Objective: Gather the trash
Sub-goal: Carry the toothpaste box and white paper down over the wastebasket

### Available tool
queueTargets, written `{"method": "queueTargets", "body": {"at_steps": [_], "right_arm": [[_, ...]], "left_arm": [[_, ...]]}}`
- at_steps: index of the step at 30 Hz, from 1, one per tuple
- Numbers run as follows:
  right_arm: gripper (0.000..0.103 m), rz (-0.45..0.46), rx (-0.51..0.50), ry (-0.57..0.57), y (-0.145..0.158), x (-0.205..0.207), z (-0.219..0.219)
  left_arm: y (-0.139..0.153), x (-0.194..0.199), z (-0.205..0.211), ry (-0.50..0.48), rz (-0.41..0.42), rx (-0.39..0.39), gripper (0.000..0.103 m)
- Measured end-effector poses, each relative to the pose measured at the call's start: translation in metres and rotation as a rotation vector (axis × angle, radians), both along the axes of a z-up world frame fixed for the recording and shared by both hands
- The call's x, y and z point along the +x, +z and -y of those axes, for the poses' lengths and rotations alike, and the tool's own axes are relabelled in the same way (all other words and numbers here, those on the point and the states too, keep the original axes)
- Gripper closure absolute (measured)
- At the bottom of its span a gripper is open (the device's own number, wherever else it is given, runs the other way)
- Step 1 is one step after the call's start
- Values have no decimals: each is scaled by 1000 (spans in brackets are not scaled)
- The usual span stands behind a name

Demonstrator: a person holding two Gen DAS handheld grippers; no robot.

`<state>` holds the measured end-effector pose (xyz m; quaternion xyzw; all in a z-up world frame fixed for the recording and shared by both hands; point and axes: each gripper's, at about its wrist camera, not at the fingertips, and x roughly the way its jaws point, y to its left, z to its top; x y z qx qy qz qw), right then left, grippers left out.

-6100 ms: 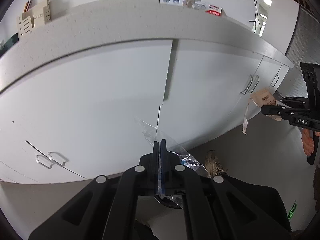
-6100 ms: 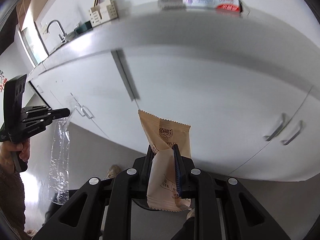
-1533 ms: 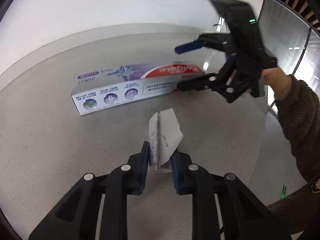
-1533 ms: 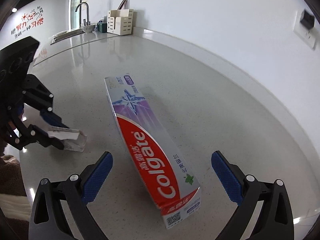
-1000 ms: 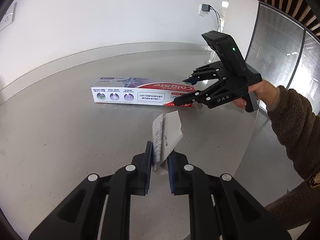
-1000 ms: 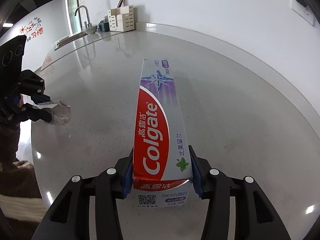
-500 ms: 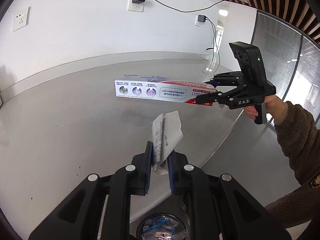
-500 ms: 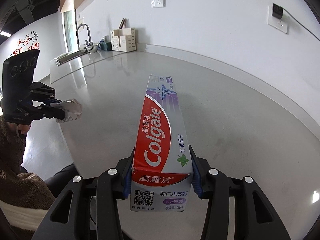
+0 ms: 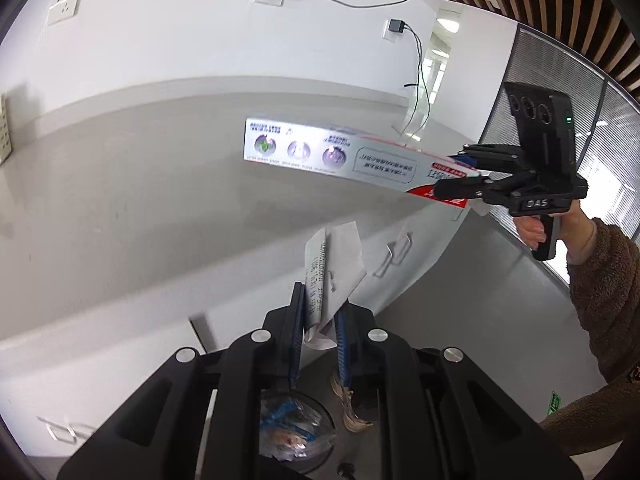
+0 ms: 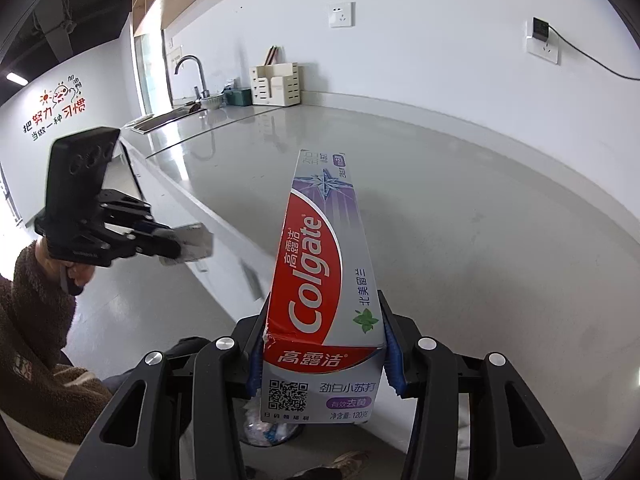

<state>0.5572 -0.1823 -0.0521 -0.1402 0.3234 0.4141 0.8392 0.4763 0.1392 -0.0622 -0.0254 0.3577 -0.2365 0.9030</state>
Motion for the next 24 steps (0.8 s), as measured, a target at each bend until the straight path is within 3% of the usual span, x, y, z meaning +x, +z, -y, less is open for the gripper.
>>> {"method": "queueTargets", "body": {"at_steps": [10,18,24], "right_arm": [[54,-51,9,32,-30,-78,-1],[54,-98,27,54,-57,-106,-5],[54,-179,-3,55,-95,-106,-13]], "left_arm": [[-31,-30,-1,-9,-63,-16,88],[-61,-37,-6,-4,-149,-9,88],[-88,-38,1,21,-214,2,87]]}}
